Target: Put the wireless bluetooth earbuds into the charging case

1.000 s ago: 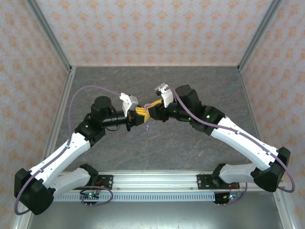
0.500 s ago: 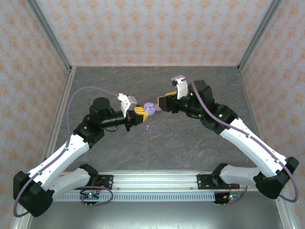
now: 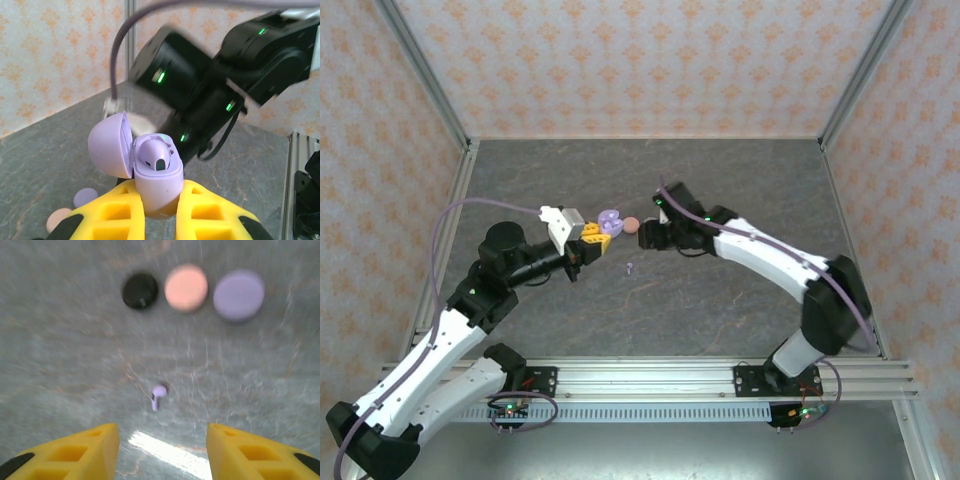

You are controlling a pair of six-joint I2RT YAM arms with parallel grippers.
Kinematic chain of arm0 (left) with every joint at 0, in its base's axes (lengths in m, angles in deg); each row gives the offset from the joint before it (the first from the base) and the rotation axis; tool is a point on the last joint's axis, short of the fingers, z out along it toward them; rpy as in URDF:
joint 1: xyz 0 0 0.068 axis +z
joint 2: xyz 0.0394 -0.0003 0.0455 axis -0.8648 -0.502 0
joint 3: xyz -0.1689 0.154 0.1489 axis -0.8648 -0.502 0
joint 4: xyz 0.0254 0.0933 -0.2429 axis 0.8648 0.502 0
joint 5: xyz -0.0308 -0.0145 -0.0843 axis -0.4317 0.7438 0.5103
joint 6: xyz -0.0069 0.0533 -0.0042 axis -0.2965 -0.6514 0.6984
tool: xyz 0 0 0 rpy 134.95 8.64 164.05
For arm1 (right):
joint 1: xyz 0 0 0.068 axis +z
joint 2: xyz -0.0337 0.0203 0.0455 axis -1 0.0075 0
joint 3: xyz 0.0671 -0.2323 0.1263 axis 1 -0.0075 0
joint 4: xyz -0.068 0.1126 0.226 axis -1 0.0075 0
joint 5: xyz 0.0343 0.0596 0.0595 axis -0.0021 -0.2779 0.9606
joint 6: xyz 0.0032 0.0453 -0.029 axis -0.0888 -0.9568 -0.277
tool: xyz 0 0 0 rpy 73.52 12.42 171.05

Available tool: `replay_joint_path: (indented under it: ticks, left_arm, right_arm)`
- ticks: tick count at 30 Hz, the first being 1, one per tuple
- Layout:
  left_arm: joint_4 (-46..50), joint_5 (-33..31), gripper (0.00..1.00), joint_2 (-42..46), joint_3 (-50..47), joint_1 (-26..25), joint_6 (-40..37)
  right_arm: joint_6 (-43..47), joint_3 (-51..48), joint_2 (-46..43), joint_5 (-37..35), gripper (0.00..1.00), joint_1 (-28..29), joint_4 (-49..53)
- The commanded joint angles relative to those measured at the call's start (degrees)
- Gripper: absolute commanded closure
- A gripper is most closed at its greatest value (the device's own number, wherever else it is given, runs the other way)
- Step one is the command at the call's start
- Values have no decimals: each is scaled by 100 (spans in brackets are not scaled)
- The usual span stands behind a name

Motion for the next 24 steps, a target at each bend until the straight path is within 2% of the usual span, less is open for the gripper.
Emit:
replay_joint_path:
  ticks: [1,8,24]
  left_arm:
    - [194,-169,95,120,70,-37,-188]
    - [223,-137,95,130,66,-41,-185]
    - [165,-129,95,139,23,-36,-172]
  right_arm:
    - [-272,273,570,-116,50,213,190]
    - [-218,752,1548,-89,50,372,191]
    - [-75,1395,2434,16,59,486,395]
